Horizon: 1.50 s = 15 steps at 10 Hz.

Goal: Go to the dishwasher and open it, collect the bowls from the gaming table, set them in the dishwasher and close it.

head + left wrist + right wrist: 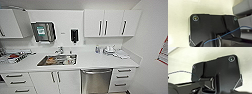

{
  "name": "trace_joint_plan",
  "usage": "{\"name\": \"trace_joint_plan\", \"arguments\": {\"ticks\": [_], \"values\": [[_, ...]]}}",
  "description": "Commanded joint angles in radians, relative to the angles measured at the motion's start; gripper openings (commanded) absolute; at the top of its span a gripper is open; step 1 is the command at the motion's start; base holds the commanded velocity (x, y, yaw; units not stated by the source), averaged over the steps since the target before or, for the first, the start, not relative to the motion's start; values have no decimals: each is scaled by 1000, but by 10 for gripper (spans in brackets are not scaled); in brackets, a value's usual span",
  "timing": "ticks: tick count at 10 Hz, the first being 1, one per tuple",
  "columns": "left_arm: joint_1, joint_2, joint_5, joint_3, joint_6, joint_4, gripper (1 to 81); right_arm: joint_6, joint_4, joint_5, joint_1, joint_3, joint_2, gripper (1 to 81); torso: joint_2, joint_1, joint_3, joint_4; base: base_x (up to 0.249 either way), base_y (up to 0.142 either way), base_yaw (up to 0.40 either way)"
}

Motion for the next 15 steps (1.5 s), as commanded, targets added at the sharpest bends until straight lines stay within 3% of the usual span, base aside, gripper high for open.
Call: {"name": "trace_joint_plan", "arguments": {"ticks": [1,9,15], "values": [[-31,-18,50,6,1,3,811,-3,-5,-62,31,17,-30,811,0,0,0,0,149,0,0],[-31,-18,50,6,0,3,811,-3,-5,-62,32,15,-30,811,-2,-2,1,0,146,38,0],[-31,-18,52,6,1,3,811,-3,-3,-62,32,6,-26,811,-2,-2,1,0,142,0,0]]}}
